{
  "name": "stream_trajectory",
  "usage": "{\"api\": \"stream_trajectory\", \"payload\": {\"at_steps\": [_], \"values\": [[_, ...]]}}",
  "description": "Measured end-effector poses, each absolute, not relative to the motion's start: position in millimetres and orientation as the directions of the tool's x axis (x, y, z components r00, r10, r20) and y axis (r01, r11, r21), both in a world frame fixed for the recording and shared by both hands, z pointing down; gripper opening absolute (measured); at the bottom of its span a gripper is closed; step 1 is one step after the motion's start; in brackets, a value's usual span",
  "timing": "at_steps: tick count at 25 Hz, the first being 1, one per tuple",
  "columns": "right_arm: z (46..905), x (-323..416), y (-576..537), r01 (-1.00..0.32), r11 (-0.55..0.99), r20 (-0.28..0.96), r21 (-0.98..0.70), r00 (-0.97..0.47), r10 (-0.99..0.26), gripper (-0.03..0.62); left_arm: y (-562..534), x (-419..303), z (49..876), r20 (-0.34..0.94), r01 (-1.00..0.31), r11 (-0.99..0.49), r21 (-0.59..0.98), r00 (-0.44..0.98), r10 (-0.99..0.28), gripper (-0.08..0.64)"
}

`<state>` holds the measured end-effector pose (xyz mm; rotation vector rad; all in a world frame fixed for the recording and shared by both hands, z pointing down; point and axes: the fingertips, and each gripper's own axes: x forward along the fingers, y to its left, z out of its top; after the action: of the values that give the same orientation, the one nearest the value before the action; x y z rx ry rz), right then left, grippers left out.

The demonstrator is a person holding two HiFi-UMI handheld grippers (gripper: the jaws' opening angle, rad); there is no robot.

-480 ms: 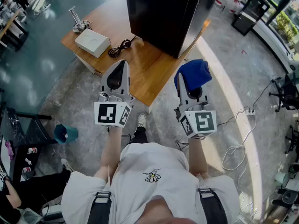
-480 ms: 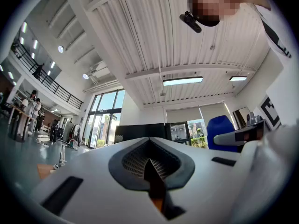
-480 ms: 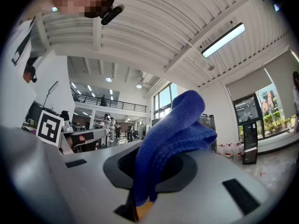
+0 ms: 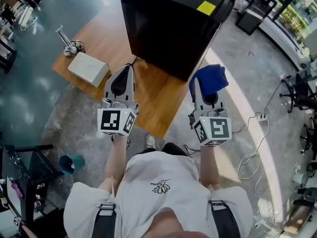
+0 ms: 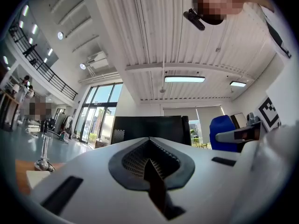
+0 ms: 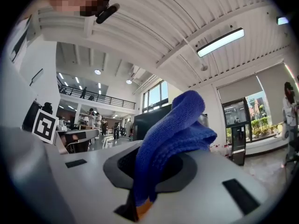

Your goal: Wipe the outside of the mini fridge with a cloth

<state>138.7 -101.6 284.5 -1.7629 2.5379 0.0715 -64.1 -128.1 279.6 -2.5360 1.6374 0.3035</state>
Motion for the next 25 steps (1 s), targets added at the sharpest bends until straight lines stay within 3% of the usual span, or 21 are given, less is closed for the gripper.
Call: {"api": "stream_trajectory", "payload": {"at_steps": [5,13,25], "values": [[284,139,-127,-0.916,0.400,-0.086,-0.027,-0.397,-0.914,0.067,-152,-50,286,-0.196,-0.904,-0.428,0.014,0.417,-0.888,0.002],[276,105,-146,-0.838,0.539,-0.067,0.079,-0.544,-0.836,0.067,-170,-57,296,-0.191,-0.912,-0.407,0.047,0.392,-0.900,0.002],[206,-52,-251,-0.848,0.493,-0.169,0.194,-0.523,-0.835,0.067,-197,-116,295,-0.194,-0.955,-0.297,-0.022,0.295,-0.935,0.002]]}}
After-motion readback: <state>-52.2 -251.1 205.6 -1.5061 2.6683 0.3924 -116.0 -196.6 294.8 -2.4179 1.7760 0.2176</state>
